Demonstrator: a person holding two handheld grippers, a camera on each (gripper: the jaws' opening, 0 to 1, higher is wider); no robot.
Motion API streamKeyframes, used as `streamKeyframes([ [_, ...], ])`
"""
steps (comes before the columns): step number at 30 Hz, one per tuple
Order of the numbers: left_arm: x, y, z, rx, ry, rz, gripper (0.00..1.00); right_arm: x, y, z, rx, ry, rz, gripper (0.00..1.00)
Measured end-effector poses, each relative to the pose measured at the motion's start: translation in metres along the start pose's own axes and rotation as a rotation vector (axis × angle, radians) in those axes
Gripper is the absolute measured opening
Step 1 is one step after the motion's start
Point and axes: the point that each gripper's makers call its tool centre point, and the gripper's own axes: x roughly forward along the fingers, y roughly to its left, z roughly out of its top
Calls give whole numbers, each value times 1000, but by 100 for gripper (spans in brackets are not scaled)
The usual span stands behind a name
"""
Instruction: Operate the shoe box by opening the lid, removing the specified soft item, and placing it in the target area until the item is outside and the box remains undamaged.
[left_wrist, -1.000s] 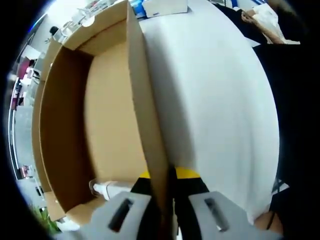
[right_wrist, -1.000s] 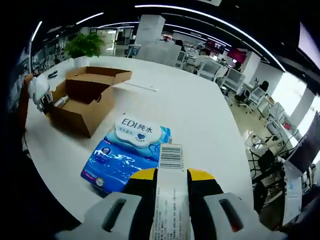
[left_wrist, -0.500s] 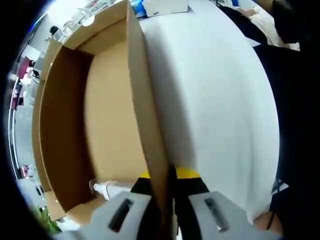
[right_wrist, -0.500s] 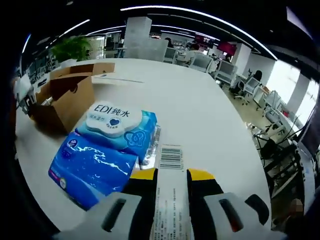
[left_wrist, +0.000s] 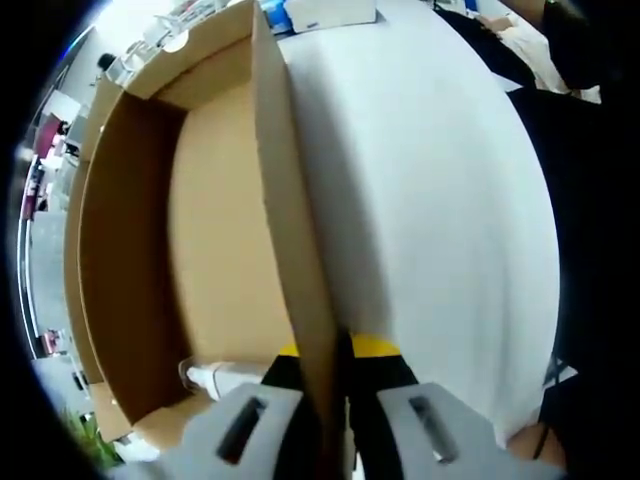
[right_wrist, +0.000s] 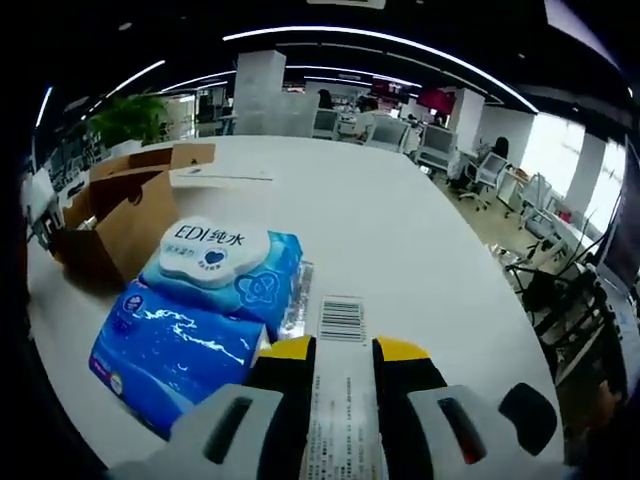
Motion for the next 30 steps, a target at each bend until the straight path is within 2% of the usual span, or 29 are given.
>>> streamKeyframes([
  [12,0,0,0,4,6,5,4,8,3,-5,24,-15,-3,22],
  [18,1,2,0,4,5,4,4,11,3,-14,31,16,-5,22],
  [30,1,4,1,4,6,3,4,12,3,-14,40,4,4,22],
])
